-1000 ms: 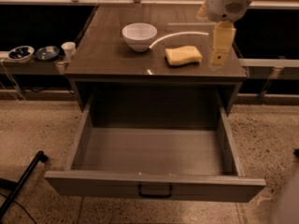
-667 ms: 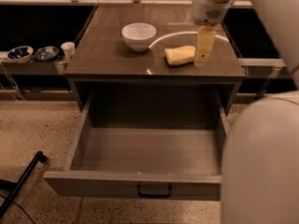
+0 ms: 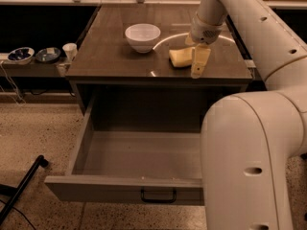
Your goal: Place sponge into top drawer
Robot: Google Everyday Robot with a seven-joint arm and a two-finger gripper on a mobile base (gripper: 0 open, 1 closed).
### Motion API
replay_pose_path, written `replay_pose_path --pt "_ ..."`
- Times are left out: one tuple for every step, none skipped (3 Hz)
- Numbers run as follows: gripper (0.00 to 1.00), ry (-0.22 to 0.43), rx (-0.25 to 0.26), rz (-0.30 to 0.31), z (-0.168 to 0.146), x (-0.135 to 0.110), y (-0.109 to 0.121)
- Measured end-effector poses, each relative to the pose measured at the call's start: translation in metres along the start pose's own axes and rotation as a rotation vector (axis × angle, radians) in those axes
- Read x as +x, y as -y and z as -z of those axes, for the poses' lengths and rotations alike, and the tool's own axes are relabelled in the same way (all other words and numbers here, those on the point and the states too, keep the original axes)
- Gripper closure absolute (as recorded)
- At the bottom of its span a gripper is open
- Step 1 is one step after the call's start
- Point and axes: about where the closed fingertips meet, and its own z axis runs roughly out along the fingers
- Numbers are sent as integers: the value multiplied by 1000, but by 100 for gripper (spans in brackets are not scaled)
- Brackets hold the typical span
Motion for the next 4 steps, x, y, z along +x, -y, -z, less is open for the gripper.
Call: replay_pose_path --pt "37 15 -10 -8 -12 3 6" --pt "60 50 -16 17 -11 -9 6" --pt "83 104 -18 61 8 -24 -6" --pt "100 199 14 89 49 -34 -31"
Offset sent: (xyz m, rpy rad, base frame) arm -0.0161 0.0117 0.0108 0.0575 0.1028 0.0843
